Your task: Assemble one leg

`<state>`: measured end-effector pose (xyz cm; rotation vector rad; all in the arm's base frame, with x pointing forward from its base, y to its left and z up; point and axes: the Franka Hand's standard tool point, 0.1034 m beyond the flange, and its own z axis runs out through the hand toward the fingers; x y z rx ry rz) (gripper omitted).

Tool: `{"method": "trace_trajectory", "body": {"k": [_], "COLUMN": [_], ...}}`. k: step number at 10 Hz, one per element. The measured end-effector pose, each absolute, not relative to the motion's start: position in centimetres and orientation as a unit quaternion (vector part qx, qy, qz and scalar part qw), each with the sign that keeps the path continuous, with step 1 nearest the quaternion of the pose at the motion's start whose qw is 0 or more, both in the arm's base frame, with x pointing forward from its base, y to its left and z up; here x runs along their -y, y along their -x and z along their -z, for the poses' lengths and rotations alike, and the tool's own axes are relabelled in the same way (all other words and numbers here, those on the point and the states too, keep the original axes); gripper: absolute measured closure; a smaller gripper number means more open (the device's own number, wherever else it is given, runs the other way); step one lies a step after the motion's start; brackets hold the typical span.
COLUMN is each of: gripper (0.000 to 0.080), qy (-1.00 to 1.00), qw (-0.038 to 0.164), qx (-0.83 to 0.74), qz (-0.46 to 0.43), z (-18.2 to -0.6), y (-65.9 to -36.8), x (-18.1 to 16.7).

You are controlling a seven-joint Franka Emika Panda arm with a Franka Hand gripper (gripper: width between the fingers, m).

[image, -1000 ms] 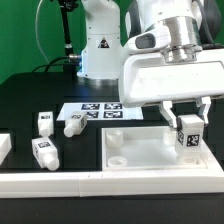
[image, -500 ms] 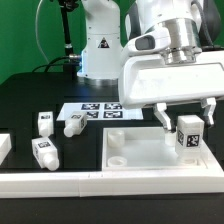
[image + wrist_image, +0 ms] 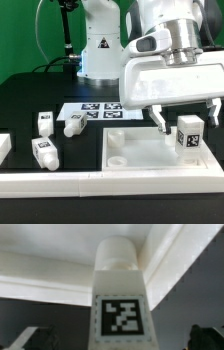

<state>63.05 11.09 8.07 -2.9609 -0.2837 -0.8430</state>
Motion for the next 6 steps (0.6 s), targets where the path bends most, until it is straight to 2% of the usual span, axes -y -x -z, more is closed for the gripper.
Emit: {"method": "trace_trajectory", "body": {"k": [1, 2, 3, 4, 6], "gripper": [0.0151, 0.0151, 0.0151, 0.0151, 0.0151], "qy": [0.965, 0.979, 0.984, 0.986, 0.995], "qw": [0.028, 0.036, 0.039, 0.039, 0.038], "qx": [0.088, 0.081, 0.077, 0.075, 0.076], "qz": [0.246, 0.183, 0.154, 0.142, 0.052], "z": [-7.8, -7.6, -8.1, -7.8, -7.5], "y": [-63.2, -63.2, -63.9, -64.5, -64.4], "x": [-11.1, -11.8, -12.3, -12.0, -11.4]}}
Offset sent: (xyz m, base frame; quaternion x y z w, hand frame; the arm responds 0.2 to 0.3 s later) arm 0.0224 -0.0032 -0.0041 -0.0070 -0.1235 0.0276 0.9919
